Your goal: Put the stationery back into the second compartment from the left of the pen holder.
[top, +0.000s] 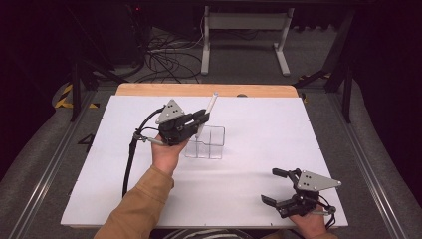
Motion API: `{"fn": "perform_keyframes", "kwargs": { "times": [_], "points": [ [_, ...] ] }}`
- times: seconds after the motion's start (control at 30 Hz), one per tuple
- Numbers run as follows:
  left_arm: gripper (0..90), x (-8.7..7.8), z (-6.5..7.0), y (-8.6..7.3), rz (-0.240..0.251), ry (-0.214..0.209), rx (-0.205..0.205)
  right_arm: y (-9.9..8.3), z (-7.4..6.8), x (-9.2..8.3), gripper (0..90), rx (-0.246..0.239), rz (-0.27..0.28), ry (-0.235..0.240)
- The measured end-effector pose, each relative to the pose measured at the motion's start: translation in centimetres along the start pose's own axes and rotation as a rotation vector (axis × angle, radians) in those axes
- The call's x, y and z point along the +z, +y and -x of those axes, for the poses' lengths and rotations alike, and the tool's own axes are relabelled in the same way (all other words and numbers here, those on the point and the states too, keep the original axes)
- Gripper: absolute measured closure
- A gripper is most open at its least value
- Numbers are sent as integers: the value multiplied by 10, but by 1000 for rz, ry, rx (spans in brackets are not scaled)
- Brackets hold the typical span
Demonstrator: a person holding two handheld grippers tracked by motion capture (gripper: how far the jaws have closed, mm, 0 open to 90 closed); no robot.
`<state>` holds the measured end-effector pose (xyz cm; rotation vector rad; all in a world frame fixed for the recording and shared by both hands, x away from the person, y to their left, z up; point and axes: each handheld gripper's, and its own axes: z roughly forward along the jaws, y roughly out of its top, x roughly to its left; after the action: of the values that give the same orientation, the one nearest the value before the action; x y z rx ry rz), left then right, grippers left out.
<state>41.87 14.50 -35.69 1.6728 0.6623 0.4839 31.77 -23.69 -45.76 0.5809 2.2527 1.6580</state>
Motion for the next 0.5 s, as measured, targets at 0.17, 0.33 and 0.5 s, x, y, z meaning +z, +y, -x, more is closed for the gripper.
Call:
{"fn": "perform_keyframes", "kwargs": {
  "times": [0.17, 0.33, 0.5],
  "points": [
    [782, 5, -4, -3, -2, 32, 17, 0, 0, -1, 60, -1, 0, 0],
    [782, 11, -8, -8, -7, 27, 12, 0, 0, -1, 60, 1, 1, 1],
    [782, 16, -6, -10, -10, 11, 7, 0, 0, -1, 60, -1, 1, 1]
  ]
}}
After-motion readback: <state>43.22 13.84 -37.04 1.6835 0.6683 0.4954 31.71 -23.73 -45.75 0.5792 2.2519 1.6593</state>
